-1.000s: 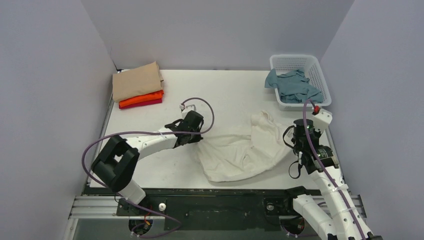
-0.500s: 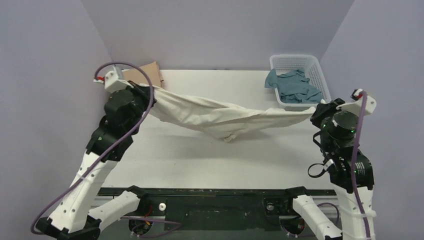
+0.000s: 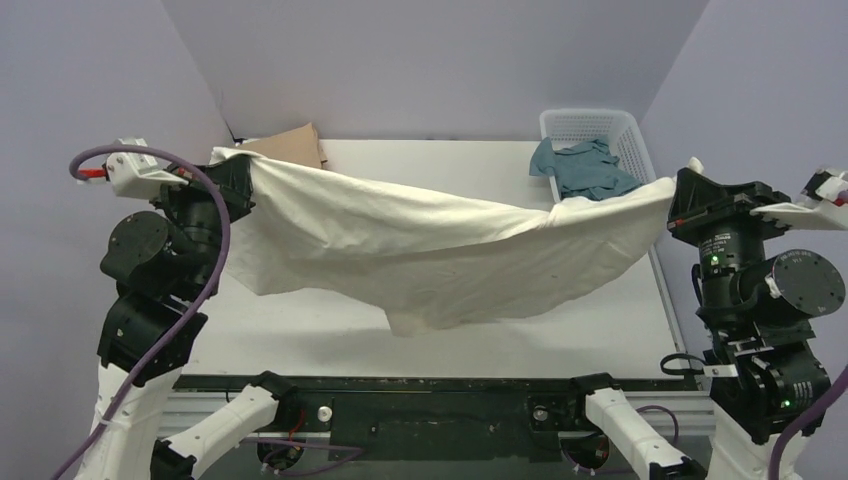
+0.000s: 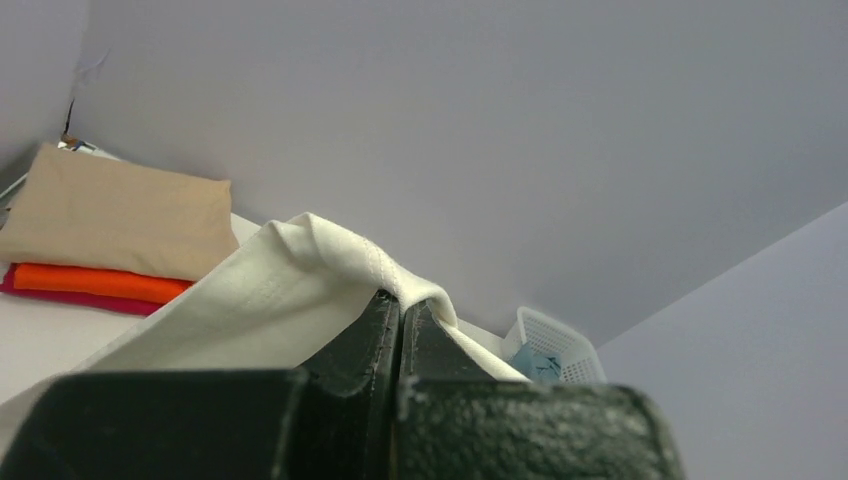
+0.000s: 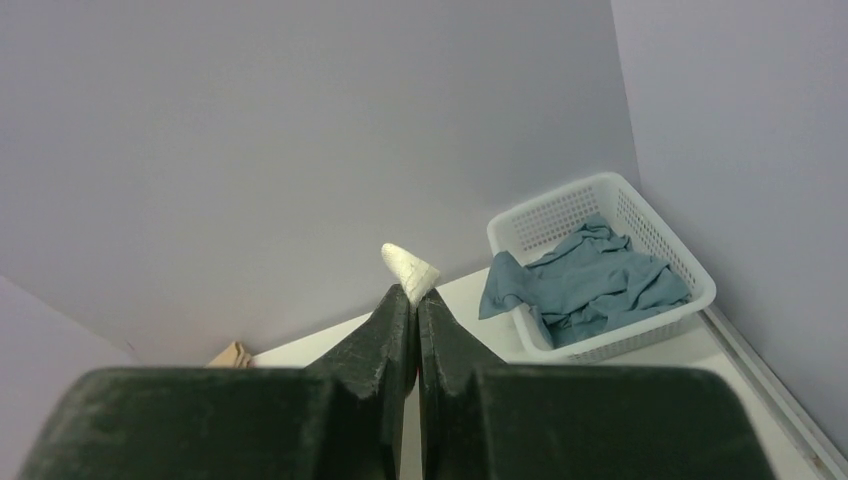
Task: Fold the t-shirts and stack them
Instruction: Flatten out the tshirt
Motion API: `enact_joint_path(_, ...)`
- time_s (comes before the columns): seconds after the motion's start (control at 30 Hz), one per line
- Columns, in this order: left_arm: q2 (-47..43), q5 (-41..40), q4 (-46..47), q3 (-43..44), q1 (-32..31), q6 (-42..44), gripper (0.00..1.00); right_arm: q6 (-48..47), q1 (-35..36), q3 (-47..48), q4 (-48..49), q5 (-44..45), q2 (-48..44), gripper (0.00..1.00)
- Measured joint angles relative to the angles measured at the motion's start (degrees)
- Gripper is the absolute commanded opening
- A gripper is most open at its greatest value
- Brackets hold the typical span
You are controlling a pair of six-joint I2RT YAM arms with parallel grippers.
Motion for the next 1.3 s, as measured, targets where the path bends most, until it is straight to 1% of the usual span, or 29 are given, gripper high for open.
enact_joint_path(0.1, 4.1, -0.7, 0.2, 2.3, 0.2, 1.3, 0.0, -1.1, 0.0, 1.6, 0.1, 0.1, 3.3, 0.0)
enact_joint_path(0.2, 12.1, -0.2, 0.6, 5.7, 2.3, 2.5, 0.0, -2.8, 0.0, 3.1, 1.3, 0.6, 9.8, 0.0)
enact_joint_path(0.33, 25.4, 8.2, 1.2, 12.3, 9.9, 2.9, 0.0, -5.1, 0.0, 6.6, 3.8, 1.1, 20.9, 0.0)
enact_joint_path(0.43, 36.9, 14.9, 1.2, 18.9, 14.6, 3.2, 0.0, -6.4, -0.4, 13.6, 5.6, 1.2, 32.3, 0.0)
enact_joint_path(0.53, 46.2, 19.6, -0.9, 27.7, 17.0, 3.9, 0.0, -6.4, -1.2, 21.8, 6.8, 0.9, 41.8, 0.0)
enact_joint_path(0.57, 48.3, 20.9, -2.0, 30.8, 17.6, 3.9, 0.0, -6.2, -1.4, 23.6, 7.6, 0.5, 43.6, 0.0)
enact_joint_path(0.63, 53.3, 24.5, -4.5, 40.7, 19.1, 3.6, 0.0, -5.7, -2.0, 26.8, 9.6, -0.1, 46.2, 0.0)
enact_joint_path(0.73, 57.6, 30.8, -5.2, 52.9, 22.4, 1.6, 0.0, -5.0, -2.7, 30.3, 11.8, -0.7, 46.7, 0.0)
enact_joint_path(0.83, 58.1, 36.3, -4.3, 58.2, 26.1, -0.3, 0.0, -4.5, -3.4, 31.9, 14.6, -1.9, 45.2, 0.0)
enact_joint_path(0.9, 56.5, 39.1, -3.5, 57.0, 28.1, -0.6, 0.0, -4.5, -4.2, 29.3, 16.2, -4.1, 42.1, 0.0)
enact_joint_path(0.93, 55.2, 40.1, -3.0, 54.8, 28.7, -0.5, 0.0, -4.7, -4.6, 26.2, 17.0, -5.4, 39.8, 0.0)
enact_joint_path(0.97, 53.7, 40.7, -2.8, 52.1, 29.0, -0.2, 0.0, -4.8, -4.8, 22.8, 17.5, -6.4, 37.3, 0.0)
enact_joint_path(1.03, 49.9, 41.6, -3.0, 43.9, 29.1, 1.2, 0.0, -5.3, -5.2, 12.2, 18.2, -8.8, 30.5, 0.0)
enact_joint_path(1.13, 43.8, 41.9, -2.2, 27.2, 28.6, 2.9, 0.0, -5.2, -5.2, -6.8, 19.0, -11.0, 20.3, 0.0)
enact_joint_path(1.2, 39.1, 42.0, -0.9, 12.1, 28.5, 3.5, 0.0, -4.1, -5.2, -20.1, 18.0, -11.3, 13.8, 0.0)
enact_joint_path(1.23, 37.7, 41.9, -0.4, 5.3, 28.3, 3.8, 0.0, -3.3, -5.2, -26.5, 17.6, -11.3, 11.1, 0.0)
enact_joint_path(1.3, 36.7, 41.2, 0.0, -4.9, 27.6, 4.0, 0.0, -1.4, -5.2, -36.3, 15.6, -11.1, 8.0, 0.0)
